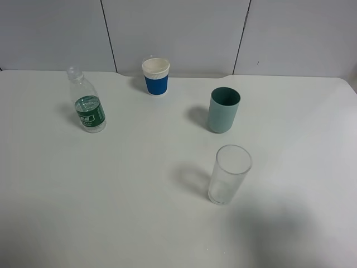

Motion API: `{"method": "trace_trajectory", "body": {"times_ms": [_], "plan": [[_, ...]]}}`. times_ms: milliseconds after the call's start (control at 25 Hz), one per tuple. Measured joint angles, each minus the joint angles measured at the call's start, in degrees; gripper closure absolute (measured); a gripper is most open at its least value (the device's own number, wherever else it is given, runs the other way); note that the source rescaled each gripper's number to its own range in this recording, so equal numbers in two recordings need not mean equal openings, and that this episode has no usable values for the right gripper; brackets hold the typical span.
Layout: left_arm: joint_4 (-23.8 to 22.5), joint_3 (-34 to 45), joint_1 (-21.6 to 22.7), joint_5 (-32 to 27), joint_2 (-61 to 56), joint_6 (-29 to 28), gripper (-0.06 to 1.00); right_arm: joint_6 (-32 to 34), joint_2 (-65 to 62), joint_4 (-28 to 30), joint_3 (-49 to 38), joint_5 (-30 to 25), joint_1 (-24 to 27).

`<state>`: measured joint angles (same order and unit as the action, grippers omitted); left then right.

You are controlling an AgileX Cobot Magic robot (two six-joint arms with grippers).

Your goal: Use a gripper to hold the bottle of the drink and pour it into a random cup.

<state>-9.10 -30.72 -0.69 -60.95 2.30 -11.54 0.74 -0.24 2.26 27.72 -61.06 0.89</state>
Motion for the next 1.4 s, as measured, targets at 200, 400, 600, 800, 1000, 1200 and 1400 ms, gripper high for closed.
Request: {"method": "trace_trajectory", "body": {"times_ms": [200,400,600,800,1000,1200,1400], "plan": [[0.32,1.33,0.0,-0.09,-2.47,0.0,0.16,0.0,0.0,0.0,0.0,0.0,0.0],[0.37,1.33,0.0,-0.14,-2.58,0.0,0.16,0.0,0.0,0.0,0.0,0.0,0.0],[0.37,1.33,0.0,-0.08,-2.58,0.0,0.16,0.0,0.0,0.0,0.0,0.0,0.0],[0.79,1.33,0.0,-0.08,-2.58,0.48,0.16,0.0,0.0,0.0,0.0,0.0,0.0],[1.29,1.33,0.0,-0.03,-2.58,0.92,0.16,0.0,0.0,0.0,0.0,0.0,0.0],[1.29,1.33,0.0,-0.03,-2.58,1.06,0.16,0.0,0.0,0.0,0.0,0.0,0.0],[1.29,1.33,0.0,-0.03,-2.58,1.08,0.16,0.0,0.0,0.0,0.0,0.0,0.0]]}}
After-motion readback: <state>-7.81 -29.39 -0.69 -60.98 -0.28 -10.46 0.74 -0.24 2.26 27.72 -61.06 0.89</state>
